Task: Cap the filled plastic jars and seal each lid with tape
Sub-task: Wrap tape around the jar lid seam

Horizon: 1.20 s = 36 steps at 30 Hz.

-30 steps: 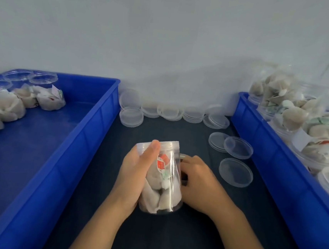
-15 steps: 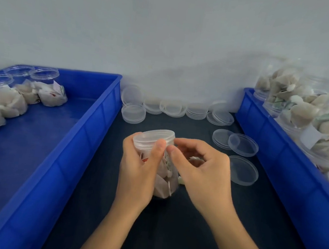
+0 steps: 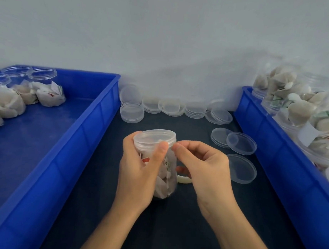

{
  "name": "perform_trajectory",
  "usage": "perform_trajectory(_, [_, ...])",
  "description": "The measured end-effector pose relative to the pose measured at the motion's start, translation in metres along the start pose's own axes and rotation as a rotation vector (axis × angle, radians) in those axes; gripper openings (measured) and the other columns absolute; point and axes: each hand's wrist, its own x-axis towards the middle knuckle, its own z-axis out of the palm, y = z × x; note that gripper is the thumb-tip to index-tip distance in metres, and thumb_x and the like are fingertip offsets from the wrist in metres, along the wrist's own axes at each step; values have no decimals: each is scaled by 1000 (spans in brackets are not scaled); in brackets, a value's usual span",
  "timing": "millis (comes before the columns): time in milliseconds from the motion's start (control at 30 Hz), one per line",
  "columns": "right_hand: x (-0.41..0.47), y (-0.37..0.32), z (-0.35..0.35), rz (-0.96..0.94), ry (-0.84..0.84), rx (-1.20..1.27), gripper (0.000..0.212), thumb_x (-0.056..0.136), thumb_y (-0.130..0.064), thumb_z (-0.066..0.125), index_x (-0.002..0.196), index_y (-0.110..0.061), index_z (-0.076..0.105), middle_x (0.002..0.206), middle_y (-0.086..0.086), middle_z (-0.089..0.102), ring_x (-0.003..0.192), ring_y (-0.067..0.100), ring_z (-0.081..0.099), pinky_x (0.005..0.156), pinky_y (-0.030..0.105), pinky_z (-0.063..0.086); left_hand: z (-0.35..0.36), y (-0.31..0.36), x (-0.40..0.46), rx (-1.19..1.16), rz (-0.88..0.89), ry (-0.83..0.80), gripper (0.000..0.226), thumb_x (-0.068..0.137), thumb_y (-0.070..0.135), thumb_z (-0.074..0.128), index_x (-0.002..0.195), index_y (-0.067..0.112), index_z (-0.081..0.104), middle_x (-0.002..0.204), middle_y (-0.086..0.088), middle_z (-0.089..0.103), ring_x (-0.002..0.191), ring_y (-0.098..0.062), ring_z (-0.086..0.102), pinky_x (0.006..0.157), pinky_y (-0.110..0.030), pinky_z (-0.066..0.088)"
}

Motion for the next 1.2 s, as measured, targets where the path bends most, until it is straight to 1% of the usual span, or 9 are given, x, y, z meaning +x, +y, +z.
perform_trajectory(133, [4,3,-4,68,-66,63,3,91,-18,79,88,-19,80,92,7,79,82,23,70,80,43,63,0,-2,1,0,-16,-21,61,80,73,64,127,34,54,116,30,66,106,4,69,80,-12,54])
perform_trajectory(233, [7,3,-7,78,-121,78,18,87,-21,84,101,-19,73,93,2,73,83,13,67,71,25,56,-2,-4,4,-52,-110,-43,59,77,77,59,114,31,63,104,19,73,95,-1,73,72,-14,56])
perform_trajectory(367, [7,3,-8,59,-206,83,29,93,-18,79,119,-32,75,109,0,75,100,15,74,75,19,56,-3,-6,8,-82,-209,-108,70,78,81,54,100,16,68,94,-4,75,90,-21,75,80,-42,61])
perform_trajectory(500, [7,3,-7,55,-222,117,23,99,-24,70,120,-31,76,116,6,76,110,29,73,90,39,60,-2,-6,8,-120,-219,-123,77,80,81,54,104,9,68,106,-18,73,104,-36,73,98,-60,58])
perform_trajectory(567, [6,2,-6,48,-233,118,26,95,-31,71,120,-29,74,111,4,78,101,23,76,85,33,60,-2,-7,8,-121,-205,-136,71,81,80,55,101,14,67,101,-12,74,99,-30,74,96,-57,59])
perform_trajectory(667, [5,3,-5,-4,-222,83,21,99,-21,72,120,-25,72,106,1,80,93,16,77,77,21,57,-3,-9,7,-155,-210,-163,66,82,73,62,107,13,67,103,-8,75,99,-25,75,94,-54,60])
perform_trajectory(933, [3,2,-5,-54,-213,108,22,101,-13,69,122,-18,71,104,5,81,94,20,78,77,24,59,-4,-8,9,-172,-229,-166,49,93,52,58,109,6,68,107,-17,73,104,-34,72,94,-53,59])
perform_trajectory(1100, [2,1,-5,-59,-225,88,21,101,-14,69,121,-19,70,106,4,81,96,21,78,79,27,61,-7,-7,6,-225,-206,-215,69,85,59,58,123,2,66,118,-20,72,115,-36,70,100,-53,57])
perform_trajectory(1200, [2,1,-6,-62,-224,79,20,101,-14,69,121,-20,70,105,4,81,96,22,78,78,30,62,-7,-9,7,-260,-199,-210,63,92,52,57,122,-2,65,118,-25,71,114,-41,70,101,-57,56])
